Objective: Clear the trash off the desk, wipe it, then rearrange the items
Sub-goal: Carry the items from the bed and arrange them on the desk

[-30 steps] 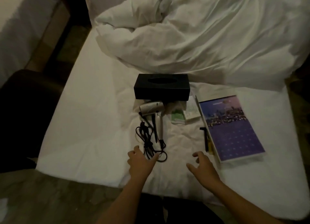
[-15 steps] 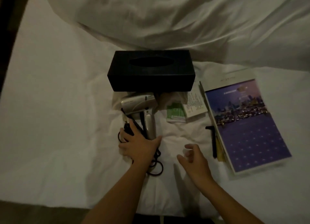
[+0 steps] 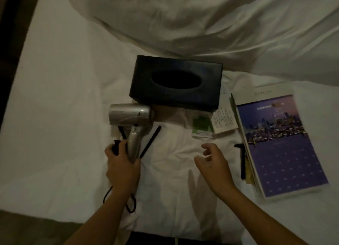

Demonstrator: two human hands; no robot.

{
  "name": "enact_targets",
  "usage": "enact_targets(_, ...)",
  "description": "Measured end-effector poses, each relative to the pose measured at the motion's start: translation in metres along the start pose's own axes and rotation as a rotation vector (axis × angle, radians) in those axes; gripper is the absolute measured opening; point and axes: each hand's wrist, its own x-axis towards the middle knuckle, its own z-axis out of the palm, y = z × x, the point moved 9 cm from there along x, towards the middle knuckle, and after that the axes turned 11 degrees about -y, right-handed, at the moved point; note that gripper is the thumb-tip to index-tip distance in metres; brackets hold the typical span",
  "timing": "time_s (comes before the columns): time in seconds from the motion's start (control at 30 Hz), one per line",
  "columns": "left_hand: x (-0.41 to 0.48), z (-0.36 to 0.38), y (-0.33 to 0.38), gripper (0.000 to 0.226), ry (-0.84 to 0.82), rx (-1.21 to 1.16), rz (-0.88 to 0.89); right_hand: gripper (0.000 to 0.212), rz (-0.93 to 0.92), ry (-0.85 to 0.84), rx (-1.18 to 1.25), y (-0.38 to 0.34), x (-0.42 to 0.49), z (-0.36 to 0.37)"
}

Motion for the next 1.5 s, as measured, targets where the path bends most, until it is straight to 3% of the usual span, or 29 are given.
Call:
enact_targets(0.13, 0.005, -0.009, -0.010, 0.054, 0.033, -0.083, -0.034, 0.032, -0.322, 0.151, -0.390, -0.076, 0.008, -0.002)
enact_targets(0.27, 0.007, -0.008, -0.011, 0.051, 0.049, -0.157, -0.001, 0.058, -0.581, 0.295, -0.787, -0.140, 0.041, 0.001)
enact_targets(0.37, 0.011, -0.010, -0.017, 0.053, 0.038, -0.180, 0.008, 0.048, -0.684, 0.361, -0.878, -0.168, 0.050, 0.007)
enact_targets(0.43, 0.014, -0.014, -0.021, 0.054, 0.055, -0.162, 0.012, 0.033, -0.829, 0.264, -0.940, -0.172, 0.044, 0.035)
enact_targets(0.5, 0.018, -0.015, -0.024, 0.054, 0.059, -0.144, -0.005, 0.032, -0.897, 0.022, -1.087, -0.152, 0.040, 0.079)
enact_targets(0.6, 0.023, -0.013, -0.020, 0.054, 0.041, -0.113, 0.008, 0.037, -0.817, -0.215, -1.247, -0.109, 0.048, 0.125)
enact_targets(0.77, 0.026, -0.010, -0.022, 0.059, 0.015, -0.101, -0.004, 0.018, -0.722, -0.142, -1.310, -0.103, 0.060, 0.137)
enact_targets(0.87, 0.028, -0.008, -0.023, 0.060, 0.004, -0.088, 0.000, 0.011, -0.557, -0.203, -1.304, -0.087, 0.064, 0.130)
enact_targets(0.93, 0.028, -0.007, -0.024, 0.060, -0.004, -0.092, 0.005, 0.021, -0.445, -0.232, -1.245, -0.072, 0.060, 0.113)
enact_targets(1.03, 0.028, -0.007, -0.024, 0.060, -0.010, -0.093, 0.000, 0.037, -0.353, -0.053, -1.050, -0.063, 0.047, 0.058)
enact_targets(1.13, 0.030, -0.004, -0.022, 0.061, -0.017, -0.088, -0.001, 0.033, -0.144, 0.149, -0.765, -0.048, 0.047, -0.012)
enact_targets(1.2, 0.031, -0.003, -0.020, 0.061, -0.018, -0.086, -0.009, 0.058, -0.049, 0.261, -0.792, -0.042, 0.056, -0.042)
enact_targets(1.27, 0.033, -0.003, -0.019, 0.062, -0.018, -0.080, -0.019, 0.088, 0.053, 0.243, -0.802, -0.039, 0.068, -0.051)
enact_targets(1.33, 0.033, -0.003, -0.019, 0.064, -0.020, -0.066, -0.028, 0.105, 0.109, 0.214, -0.761, -0.038, 0.078, -0.053)
enact_targets(1.5, 0.033, -0.001, -0.020, 0.064, -0.027, -0.038, -0.040, 0.109, 0.227, 0.295, -0.488, -0.035, 0.076, -0.066)
